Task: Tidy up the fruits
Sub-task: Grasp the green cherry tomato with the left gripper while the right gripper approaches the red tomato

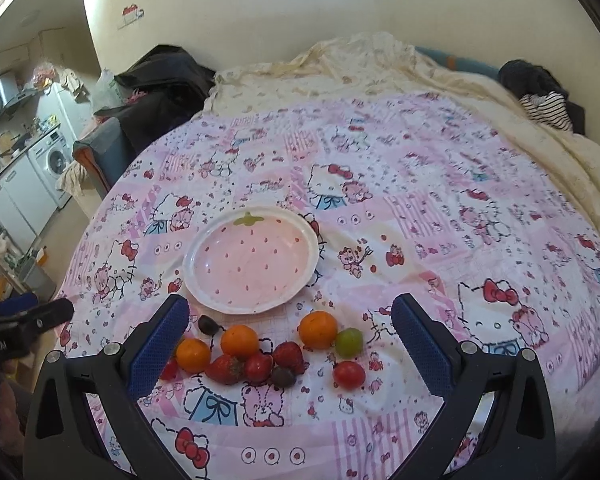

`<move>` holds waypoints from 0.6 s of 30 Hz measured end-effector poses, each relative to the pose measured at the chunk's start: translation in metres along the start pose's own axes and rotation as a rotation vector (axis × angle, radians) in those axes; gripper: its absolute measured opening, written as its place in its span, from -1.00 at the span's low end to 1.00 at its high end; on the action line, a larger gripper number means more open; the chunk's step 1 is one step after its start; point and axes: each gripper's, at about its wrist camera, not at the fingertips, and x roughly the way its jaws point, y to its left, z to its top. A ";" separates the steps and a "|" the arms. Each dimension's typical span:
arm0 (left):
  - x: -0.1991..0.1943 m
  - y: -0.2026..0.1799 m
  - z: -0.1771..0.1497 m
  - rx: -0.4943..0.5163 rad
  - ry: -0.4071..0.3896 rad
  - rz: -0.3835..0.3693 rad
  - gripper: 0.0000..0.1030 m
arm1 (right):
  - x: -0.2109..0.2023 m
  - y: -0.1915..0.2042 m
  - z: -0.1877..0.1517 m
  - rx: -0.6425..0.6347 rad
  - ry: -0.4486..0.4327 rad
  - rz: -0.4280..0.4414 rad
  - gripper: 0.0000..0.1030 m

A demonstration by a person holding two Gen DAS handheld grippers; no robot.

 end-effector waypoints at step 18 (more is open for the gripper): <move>0.138 -0.001 0.002 -0.132 0.430 -0.055 -0.03 | 0.089 -0.067 0.001 0.225 0.397 0.076 1.00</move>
